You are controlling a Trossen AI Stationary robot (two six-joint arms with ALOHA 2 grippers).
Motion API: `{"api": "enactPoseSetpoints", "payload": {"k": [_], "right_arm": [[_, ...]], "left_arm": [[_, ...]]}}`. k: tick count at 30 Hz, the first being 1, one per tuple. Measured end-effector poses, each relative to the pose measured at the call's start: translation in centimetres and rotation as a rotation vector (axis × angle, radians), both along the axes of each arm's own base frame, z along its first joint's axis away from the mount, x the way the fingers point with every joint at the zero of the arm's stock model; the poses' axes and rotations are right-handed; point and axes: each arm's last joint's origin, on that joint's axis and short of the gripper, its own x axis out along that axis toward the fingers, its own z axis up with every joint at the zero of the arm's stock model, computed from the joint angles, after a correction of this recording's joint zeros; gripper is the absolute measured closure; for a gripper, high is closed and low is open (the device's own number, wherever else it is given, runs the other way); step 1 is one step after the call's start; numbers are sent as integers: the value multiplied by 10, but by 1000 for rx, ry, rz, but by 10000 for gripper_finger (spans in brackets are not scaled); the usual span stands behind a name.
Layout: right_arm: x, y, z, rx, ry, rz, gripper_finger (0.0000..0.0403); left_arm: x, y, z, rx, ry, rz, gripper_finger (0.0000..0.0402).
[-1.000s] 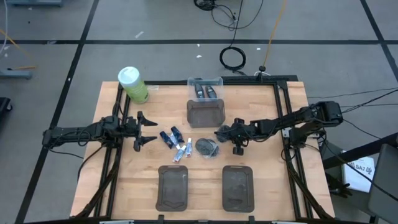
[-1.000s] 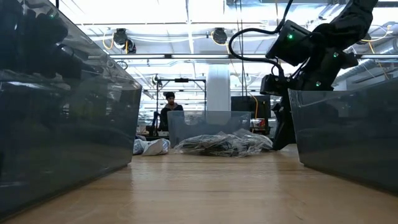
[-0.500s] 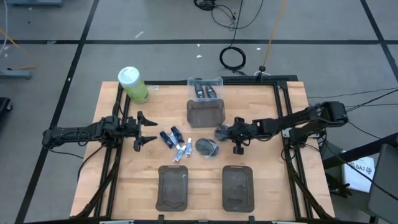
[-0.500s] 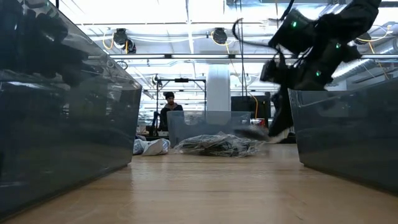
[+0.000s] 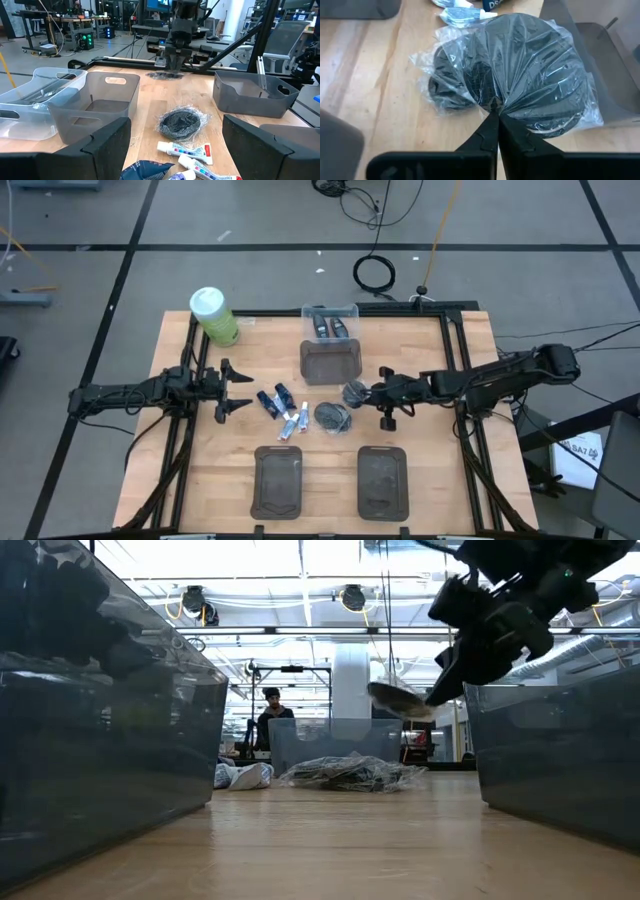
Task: Pick & Place Travel size toiletries
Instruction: Put the right black hairbrush into the top black bin
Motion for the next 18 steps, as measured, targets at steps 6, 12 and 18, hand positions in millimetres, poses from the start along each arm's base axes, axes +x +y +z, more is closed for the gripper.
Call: {"api": "enactPoseSetpoints", "payload": {"k": [6, 12, 18], "right_arm": [[-2, 1, 5, 0, -22, 3, 403], [-2, 1, 5, -1, -21, 3, 403], [-2, 1, 5, -2, -21, 3, 403]], "left_arm": [[0, 0, 0, 0, 0, 0, 96], [0, 0, 0, 0, 0, 0, 96], [0, 0, 0, 0, 0, 0, 96]]}}
